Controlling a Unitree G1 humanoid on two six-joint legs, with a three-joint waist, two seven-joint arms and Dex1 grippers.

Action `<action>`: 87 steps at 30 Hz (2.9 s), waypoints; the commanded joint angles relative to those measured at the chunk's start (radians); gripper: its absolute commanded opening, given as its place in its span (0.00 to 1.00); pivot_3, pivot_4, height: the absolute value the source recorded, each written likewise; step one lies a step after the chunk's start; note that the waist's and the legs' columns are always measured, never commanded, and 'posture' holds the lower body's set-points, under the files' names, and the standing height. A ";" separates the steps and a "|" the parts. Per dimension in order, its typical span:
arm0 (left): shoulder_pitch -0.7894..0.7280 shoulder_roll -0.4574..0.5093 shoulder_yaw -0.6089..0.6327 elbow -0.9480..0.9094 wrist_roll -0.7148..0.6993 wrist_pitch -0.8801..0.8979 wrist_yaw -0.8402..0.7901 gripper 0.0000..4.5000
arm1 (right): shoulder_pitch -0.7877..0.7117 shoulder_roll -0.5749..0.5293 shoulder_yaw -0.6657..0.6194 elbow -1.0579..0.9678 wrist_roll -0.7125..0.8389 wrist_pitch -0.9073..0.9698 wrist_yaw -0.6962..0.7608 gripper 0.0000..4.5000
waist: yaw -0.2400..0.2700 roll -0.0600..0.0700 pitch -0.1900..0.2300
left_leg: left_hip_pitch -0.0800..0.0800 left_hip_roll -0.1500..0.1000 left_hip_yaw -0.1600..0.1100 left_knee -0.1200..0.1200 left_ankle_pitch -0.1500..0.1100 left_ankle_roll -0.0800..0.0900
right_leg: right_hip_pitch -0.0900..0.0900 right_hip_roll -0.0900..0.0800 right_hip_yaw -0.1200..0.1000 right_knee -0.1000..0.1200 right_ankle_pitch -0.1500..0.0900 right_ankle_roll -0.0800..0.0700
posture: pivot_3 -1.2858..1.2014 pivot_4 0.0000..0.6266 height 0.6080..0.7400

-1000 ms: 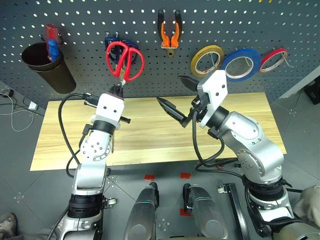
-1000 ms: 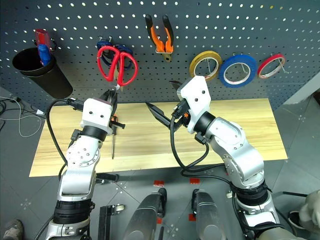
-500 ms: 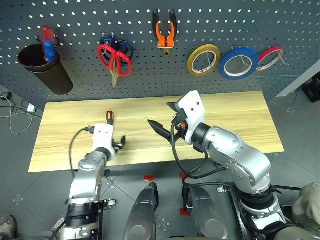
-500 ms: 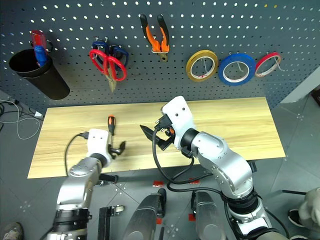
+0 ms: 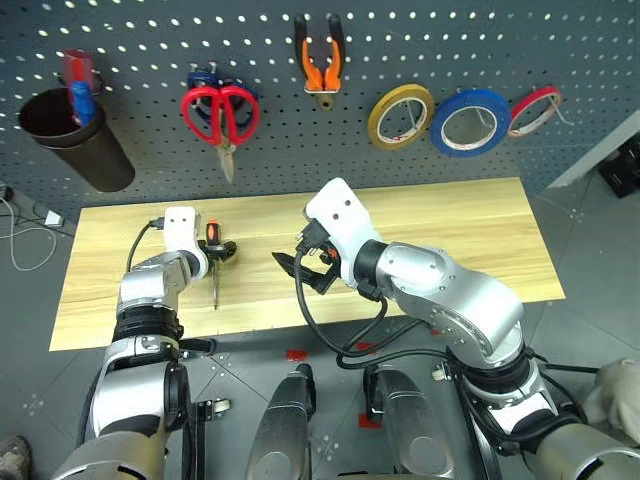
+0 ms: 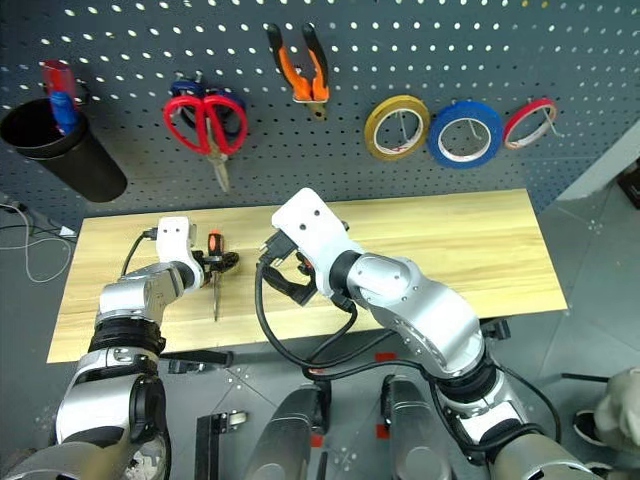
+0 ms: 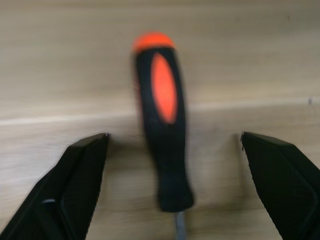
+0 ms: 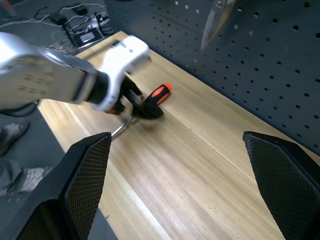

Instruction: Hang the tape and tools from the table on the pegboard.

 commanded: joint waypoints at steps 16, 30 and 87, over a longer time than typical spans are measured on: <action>0.379 0.075 -0.010 -0.520 -0.042 0.070 -0.091 0.15 | -0.034 -0.086 0.030 0.010 0.002 -0.124 0.121 1.00 | -0.015 -0.001 -0.002 | 0.000 0.001 0.000 -0.001 0.002 -0.004 | 0.000 0.000 0.001 -0.001 0.000 -0.001 | 0.48 0.55 1.00; 0.774 -0.037 0.043 -1.338 0.295 -0.476 0.293 0.15 | 0.048 -0.180 -0.009 -0.029 -0.035 -0.371 0.221 1.00 | 0.024 -0.009 -0.016 | -0.001 0.001 0.000 -0.002 0.002 -0.005 | 0.001 -0.001 0.000 -0.004 0.001 -0.002 | 0.50 0.45 1.00; 0.423 -0.066 0.054 -1.145 -0.044 -0.320 0.324 0.82 | 0.104 -0.077 -0.166 -0.010 -0.040 -0.432 0.174 1.00 | 0.026 -0.020 -0.070 | 0.002 0.006 -0.001 -0.001 0.012 -0.014 | 0.001 0.006 -0.003 0.001 0.008 -0.010 | 0.52 0.37 1.00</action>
